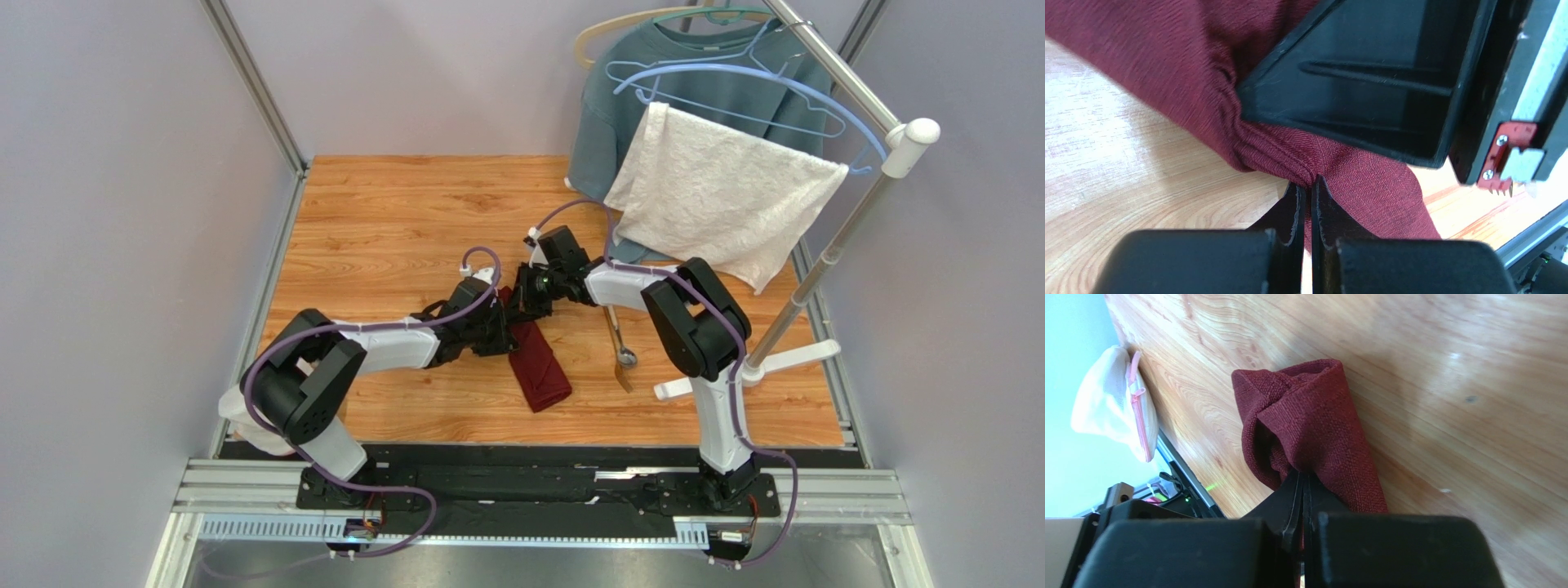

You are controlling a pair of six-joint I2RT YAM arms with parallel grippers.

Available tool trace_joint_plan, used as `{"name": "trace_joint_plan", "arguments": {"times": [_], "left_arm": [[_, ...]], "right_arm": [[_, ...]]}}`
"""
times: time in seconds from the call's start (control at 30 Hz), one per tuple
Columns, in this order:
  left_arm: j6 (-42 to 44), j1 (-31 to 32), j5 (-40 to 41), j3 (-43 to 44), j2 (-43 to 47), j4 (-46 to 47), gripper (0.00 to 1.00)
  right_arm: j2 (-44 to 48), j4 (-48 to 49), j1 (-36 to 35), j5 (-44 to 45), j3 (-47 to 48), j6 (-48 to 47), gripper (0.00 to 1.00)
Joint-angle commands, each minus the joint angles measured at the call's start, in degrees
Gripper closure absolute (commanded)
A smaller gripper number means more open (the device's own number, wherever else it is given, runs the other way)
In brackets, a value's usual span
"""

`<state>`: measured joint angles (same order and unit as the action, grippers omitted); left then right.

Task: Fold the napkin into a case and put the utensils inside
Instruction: Grasp the top corner of the smaller rectangle folded napkin from the folded napkin.

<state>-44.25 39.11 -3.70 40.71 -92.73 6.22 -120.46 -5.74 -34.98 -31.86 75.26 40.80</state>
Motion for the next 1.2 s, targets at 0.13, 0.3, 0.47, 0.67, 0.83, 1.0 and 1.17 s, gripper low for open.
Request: {"name": "trace_joint_plan", "arguments": {"times": [0.13, 0.3, 0.47, 0.67, 0.83, 1.0, 1.17], "left_arm": [[2.24, -1.05, -1.82, 1.65, -1.41, -4.54, 0.97], [2.32, -2.98, 3.6, -0.02, 15.01, -14.0, 0.5], [3.91, -11.48, 2.84, 5.6, 19.35, -20.89, 0.79], [8.3, -14.68, -9.29, 14.74, 4.17, -20.81, 0.96], [7.43, -14.68, -14.66, 15.46, -1.92, -14.4, 0.97], [6.73, -14.68, -14.4, 16.77, -7.02, -13.34, 0.97], [4.7, -14.68, -13.08, 17.39, -12.03, -14.03, 0.98]], "right_arm": [[-1.52, 6.0, -0.44, 1.53, -0.03, 1.4, 1.0], [-0.56, 6.0, 0.18, 1.54, -2.4, 0.87, 1.0], [0.32, 6.0, 0.27, 0.22, -2.49, -0.19, 1.0], [1.11, 6.0, 0.27, -1.36, -1.96, -1.07, 1.0], [1.37, 6.18, 0.35, -2.59, -1.88, -1.16, 1.0], [0.49, 7.49, -0.09, -4.88, -2.4, -0.28, 1.0], [0.14, 7.15, -0.97, -5.94, -3.81, -2.2, 1.0]]}}
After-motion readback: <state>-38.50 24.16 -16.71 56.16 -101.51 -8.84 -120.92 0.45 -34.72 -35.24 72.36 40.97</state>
